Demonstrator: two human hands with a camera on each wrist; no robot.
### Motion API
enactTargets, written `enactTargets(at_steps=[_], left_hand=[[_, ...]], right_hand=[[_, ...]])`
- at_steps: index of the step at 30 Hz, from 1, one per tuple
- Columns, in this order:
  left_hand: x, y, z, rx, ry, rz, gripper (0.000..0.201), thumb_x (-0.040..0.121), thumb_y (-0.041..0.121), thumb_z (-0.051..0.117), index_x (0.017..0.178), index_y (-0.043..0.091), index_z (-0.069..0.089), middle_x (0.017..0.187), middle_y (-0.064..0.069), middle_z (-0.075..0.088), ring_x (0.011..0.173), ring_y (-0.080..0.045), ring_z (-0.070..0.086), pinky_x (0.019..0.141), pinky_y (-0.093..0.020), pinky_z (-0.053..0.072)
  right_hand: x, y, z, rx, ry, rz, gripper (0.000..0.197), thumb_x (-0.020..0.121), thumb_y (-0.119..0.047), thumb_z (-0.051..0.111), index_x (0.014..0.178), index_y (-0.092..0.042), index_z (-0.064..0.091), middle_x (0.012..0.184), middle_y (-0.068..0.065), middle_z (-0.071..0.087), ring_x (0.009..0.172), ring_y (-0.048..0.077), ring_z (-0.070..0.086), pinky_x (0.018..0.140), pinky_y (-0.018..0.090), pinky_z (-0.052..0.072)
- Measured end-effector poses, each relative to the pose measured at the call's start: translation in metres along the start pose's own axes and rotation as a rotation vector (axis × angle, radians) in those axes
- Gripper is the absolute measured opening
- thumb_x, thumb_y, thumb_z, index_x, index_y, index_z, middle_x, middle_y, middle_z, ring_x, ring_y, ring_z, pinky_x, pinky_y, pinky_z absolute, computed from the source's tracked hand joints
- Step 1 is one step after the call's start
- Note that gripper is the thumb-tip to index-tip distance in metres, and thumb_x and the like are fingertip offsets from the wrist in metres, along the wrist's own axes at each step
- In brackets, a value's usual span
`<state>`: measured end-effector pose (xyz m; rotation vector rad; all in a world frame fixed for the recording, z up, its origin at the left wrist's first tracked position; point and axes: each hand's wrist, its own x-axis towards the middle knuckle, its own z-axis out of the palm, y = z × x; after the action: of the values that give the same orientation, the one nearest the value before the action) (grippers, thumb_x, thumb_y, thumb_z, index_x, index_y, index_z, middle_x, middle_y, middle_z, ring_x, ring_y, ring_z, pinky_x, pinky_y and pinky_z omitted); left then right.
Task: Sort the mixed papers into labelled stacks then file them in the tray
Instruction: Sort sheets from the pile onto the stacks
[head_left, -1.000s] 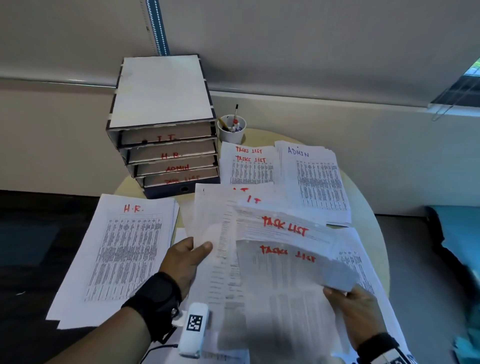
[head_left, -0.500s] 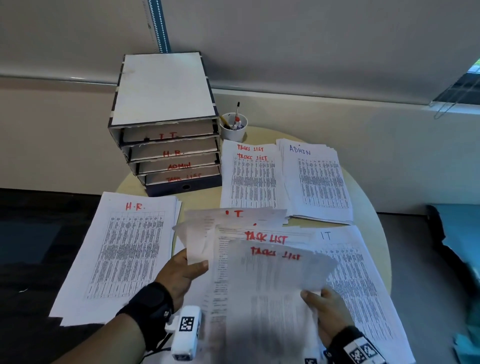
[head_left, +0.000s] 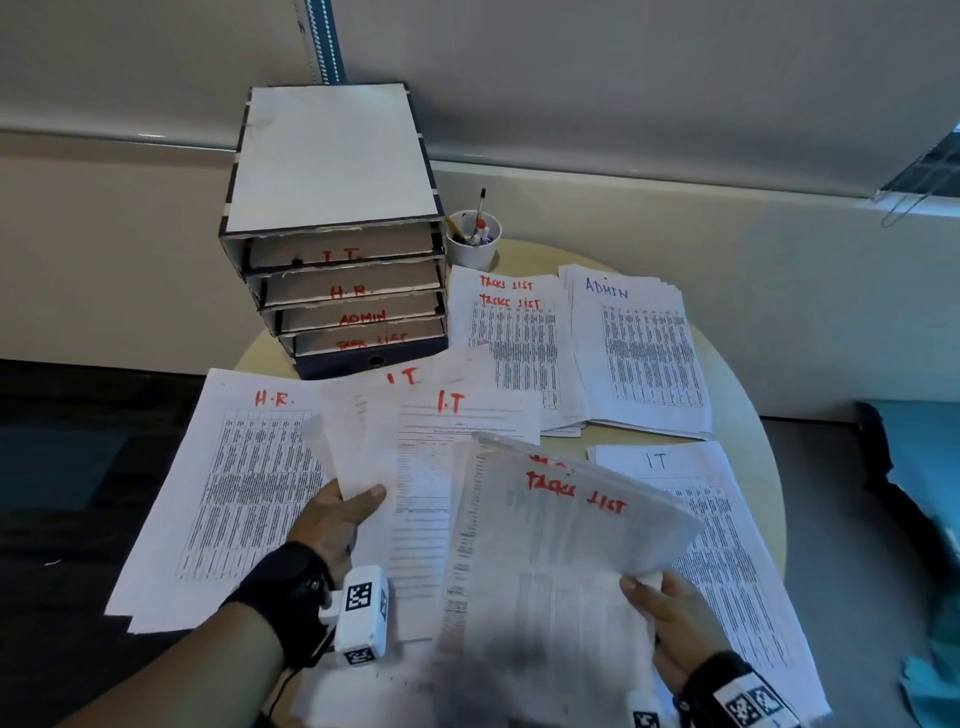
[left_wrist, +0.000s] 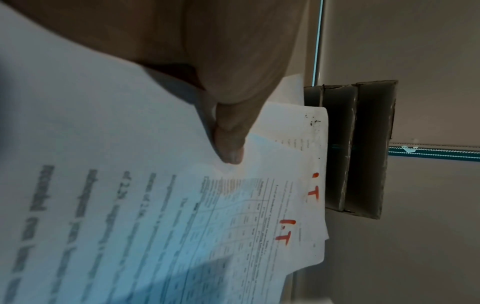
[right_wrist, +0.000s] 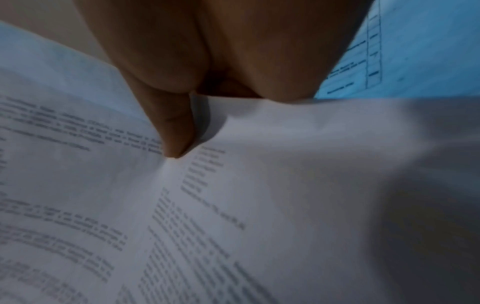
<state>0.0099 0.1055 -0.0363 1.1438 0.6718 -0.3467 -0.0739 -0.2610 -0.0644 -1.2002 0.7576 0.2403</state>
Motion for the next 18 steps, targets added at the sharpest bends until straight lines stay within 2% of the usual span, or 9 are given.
enactTargets(at_steps=[3, 6, 9, 14, 16, 18], left_hand=[[0.003, 0.004, -0.006, 0.026, 0.016, 0.020, 0.032, 0.095, 0.003, 0.055, 0.126, -0.005, 0.056, 0.115, -0.027, 0.066, 0.091, -0.036, 0.067, 0.063, -0.038, 0.060], [0.005, 0.006, -0.016, 0.026, 0.003, 0.015, 0.032, 0.095, 0.004, 0.056, 0.126, -0.004, 0.057, 0.118, -0.029, 0.065, 0.104, -0.046, 0.064, 0.071, -0.044, 0.060], [0.005, 0.007, -0.025, 0.065, -0.011, 0.022, 0.030, 0.094, 0.002, 0.055, 0.123, -0.004, 0.059, 0.116, -0.029, 0.066, 0.105, -0.048, 0.064, 0.081, -0.047, 0.056], [0.002, 0.004, -0.044, 0.146, -0.021, 0.036, 0.029, 0.094, 0.002, 0.056, 0.122, -0.002, 0.059, 0.112, -0.028, 0.068, 0.102, -0.049, 0.065, 0.093, -0.059, 0.050], [-0.001, 0.003, -0.049, 0.161, -0.021, 0.036, 0.026, 0.093, 0.001, 0.057, 0.118, -0.001, 0.061, 0.109, -0.028, 0.070, 0.101, -0.048, 0.066, 0.092, -0.057, 0.050], [-0.003, 0.001, -0.055, 0.174, -0.050, 0.028, 0.028, 0.091, 0.001, 0.060, 0.119, 0.000, 0.061, 0.112, -0.026, 0.069, 0.104, -0.046, 0.066, 0.097, -0.058, 0.047]], right_hand=[[0.002, -0.013, -0.004, 0.032, 0.013, 0.011, 0.027, 0.084, 0.009, 0.057, 0.111, 0.009, 0.062, 0.108, 0.032, 0.069, 0.099, 0.047, 0.067, 0.087, 0.056, 0.054], [0.006, -0.027, -0.002, 0.063, -0.003, 0.017, 0.034, 0.085, 0.005, 0.057, 0.119, 0.006, 0.060, 0.113, 0.029, 0.069, 0.103, 0.045, 0.068, 0.088, 0.055, 0.054], [0.019, -0.038, 0.003, 0.091, -0.001, 0.017, 0.029, 0.092, 0.006, 0.052, 0.120, 0.002, 0.060, 0.113, 0.026, 0.070, 0.097, 0.041, 0.071, 0.076, 0.052, 0.060], [0.054, -0.061, 0.014, 0.167, 0.027, 0.007, 0.026, 0.096, 0.002, 0.050, 0.120, -0.003, 0.060, 0.113, 0.023, 0.071, 0.097, 0.042, 0.071, 0.078, 0.061, 0.057], [0.077, -0.076, 0.020, 0.100, 0.068, -0.009, 0.023, 0.098, -0.002, 0.050, 0.119, -0.006, 0.060, 0.111, 0.022, 0.072, 0.098, 0.044, 0.070, 0.082, 0.065, 0.054], [0.098, -0.094, 0.029, -0.017, 0.135, -0.041, 0.027, 0.095, -0.012, 0.060, 0.121, -0.007, 0.060, 0.109, 0.021, 0.073, 0.096, 0.044, 0.070, 0.083, 0.065, 0.054]])
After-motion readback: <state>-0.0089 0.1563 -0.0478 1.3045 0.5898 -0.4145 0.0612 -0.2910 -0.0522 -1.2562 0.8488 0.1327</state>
